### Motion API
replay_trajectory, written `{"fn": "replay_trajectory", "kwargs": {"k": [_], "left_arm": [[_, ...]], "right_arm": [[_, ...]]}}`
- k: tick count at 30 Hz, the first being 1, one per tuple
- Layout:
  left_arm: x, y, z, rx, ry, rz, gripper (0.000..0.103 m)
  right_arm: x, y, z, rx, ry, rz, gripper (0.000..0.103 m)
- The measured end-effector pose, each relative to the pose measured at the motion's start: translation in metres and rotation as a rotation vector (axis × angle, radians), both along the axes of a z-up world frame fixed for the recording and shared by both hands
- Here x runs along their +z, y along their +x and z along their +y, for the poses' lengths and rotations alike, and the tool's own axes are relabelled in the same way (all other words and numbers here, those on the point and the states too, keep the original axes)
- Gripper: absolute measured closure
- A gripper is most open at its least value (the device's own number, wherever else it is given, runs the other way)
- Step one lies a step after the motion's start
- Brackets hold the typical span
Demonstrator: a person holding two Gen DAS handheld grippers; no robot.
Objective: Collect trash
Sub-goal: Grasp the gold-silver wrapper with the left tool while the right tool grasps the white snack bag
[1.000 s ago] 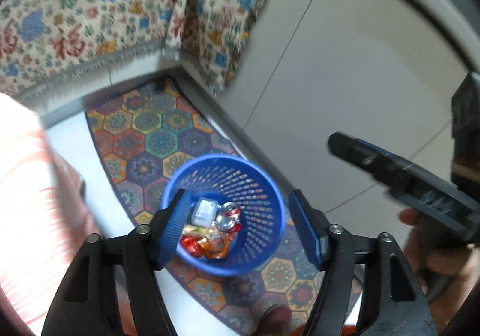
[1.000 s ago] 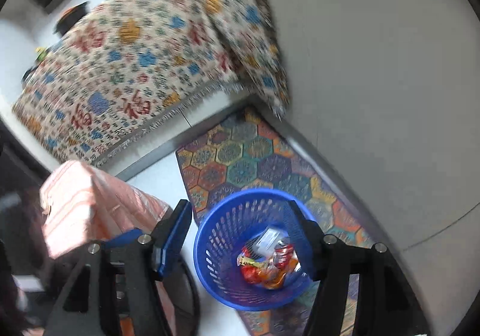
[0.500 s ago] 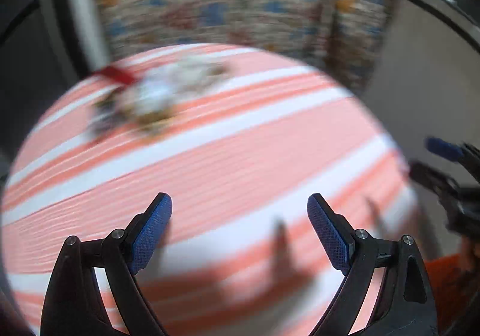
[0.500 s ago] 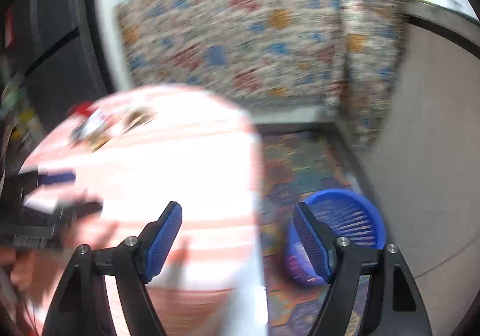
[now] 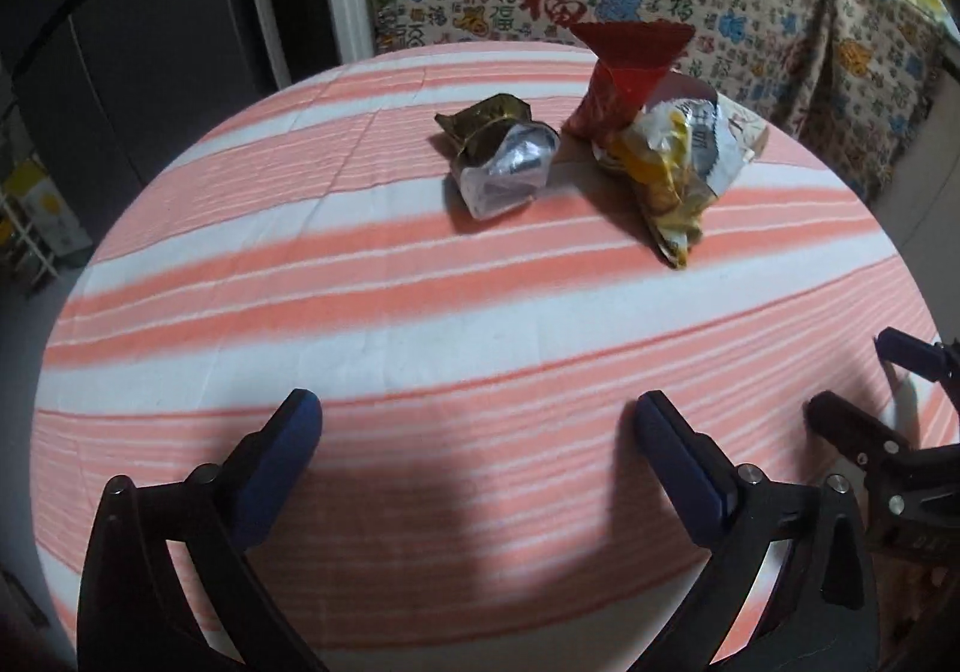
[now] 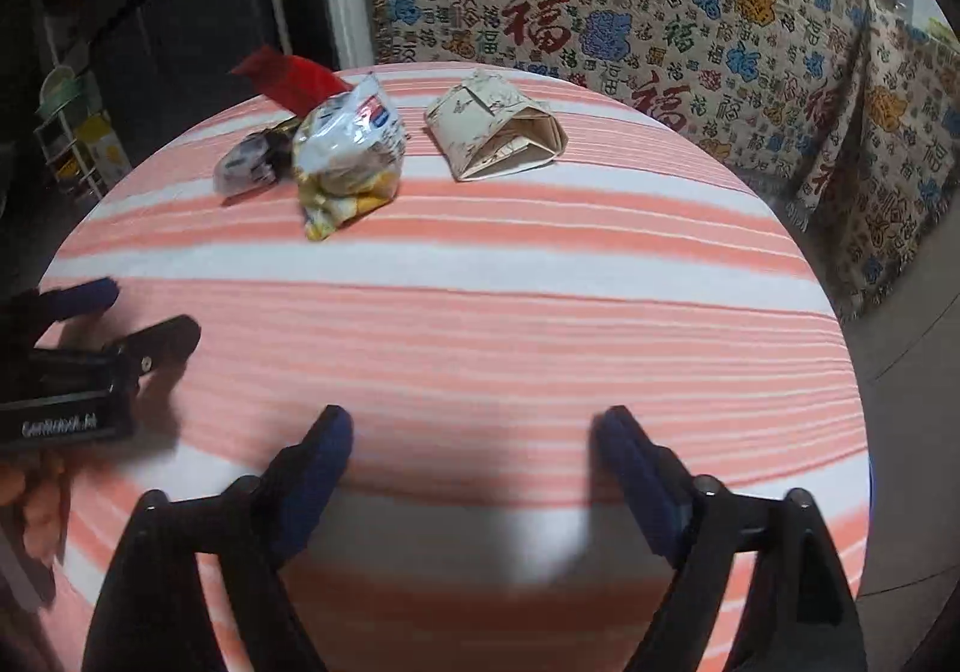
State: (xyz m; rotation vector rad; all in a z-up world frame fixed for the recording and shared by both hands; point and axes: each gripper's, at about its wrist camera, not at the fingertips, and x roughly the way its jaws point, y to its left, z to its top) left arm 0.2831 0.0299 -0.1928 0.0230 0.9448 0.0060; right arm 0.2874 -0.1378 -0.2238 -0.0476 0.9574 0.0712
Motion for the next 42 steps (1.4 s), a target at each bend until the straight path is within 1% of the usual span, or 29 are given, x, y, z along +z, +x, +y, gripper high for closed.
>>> {"fn": "replay_trajectory", "kwargs": {"k": [1,3,6,9,13,17,18,20,21,22,26,28,30,33,35,37,38,41,42], "left_arm": [[0.0,0.007,0.0,0.0,0.001,0.0,0.0],[0.001,0.024,0.0,0.003,-0.002,0.001,0.0],[0.0,0.041,0.002,0.004,-0.002,0.001,0.0],[0.0,0.053,0.005,0.008,-0.002,-0.001,0.0],[-0.001,0.072,0.006,-0.002,-0.005,-0.003,0.0],[0.0,0.088,0.0,-0.041,-0.001,-0.006,0.0],[0.0,0.091,-0.001,-0.049,0.002,-0.009,0.002],[0.003,0.095,-0.004,-0.067,-0.001,-0.026,0.017],[0.005,0.096,-0.004,-0.078,-0.006,-0.041,0.034],[0.006,0.097,-0.004,-0.086,-0.009,-0.05,0.059],[0.011,0.086,-0.004,-0.115,-0.031,-0.076,0.061],[0.011,0.071,-0.004,-0.123,-0.019,-0.063,0.061],[0.01,0.046,0.002,-0.107,-0.032,-0.04,0.061],[0.011,0.005,0.014,-0.062,-0.052,-0.031,0.061],[0.01,-0.018,0.021,-0.034,-0.06,-0.039,0.061],[0.009,-0.031,0.024,-0.022,-0.047,-0.052,0.06],[0.008,-0.035,0.024,-0.022,-0.039,-0.06,0.06],[0.008,-0.035,0.027,-0.016,-0.047,-0.06,0.06],[0.007,-0.034,0.027,-0.015,-0.048,-0.06,0.06]], "right_arm": [[-0.001,0.006,-0.001,-0.006,0.0,0.004,0.003],[-0.003,0.016,0.002,-0.021,-0.003,0.011,0.001],[-0.003,0.027,0.009,0.008,-0.006,-0.005,0.0],[-0.003,0.039,0.014,0.012,-0.007,-0.006,0.0],[-0.004,0.041,0.016,0.016,-0.002,-0.007,0.0],[-0.005,0.041,0.017,0.015,-0.007,-0.008,0.0],[-0.005,0.041,0.016,0.016,-0.005,-0.009,0.0],[-0.005,0.04,0.016,0.015,-0.007,-0.01,0.0],[-0.006,0.04,0.016,0.015,-0.007,-0.01,0.0],[-0.006,0.041,0.016,0.015,-0.007,-0.01,0.0],[-0.006,0.041,0.016,0.015,-0.005,-0.012,0.0],[-0.006,0.041,0.016,0.014,-0.005,-0.012,0.0],[-0.006,0.04,0.016,0.014,-0.005,-0.013,0.0],[-0.007,0.04,0.016,0.014,-0.003,-0.013,0.0],[-0.007,0.039,0.018,0.013,-0.011,-0.015,0.001],[-0.007,0.037,0.02,-0.003,-0.001,-0.013,0.002],[-0.008,0.035,0.028,0.017,0.004,-0.02,0.002],[-0.007,0.041,0.065,0.131,-0.013,-0.023,0.003],[-0.007,0.048,0.074,0.137,-0.014,-0.026,0.006]]}}
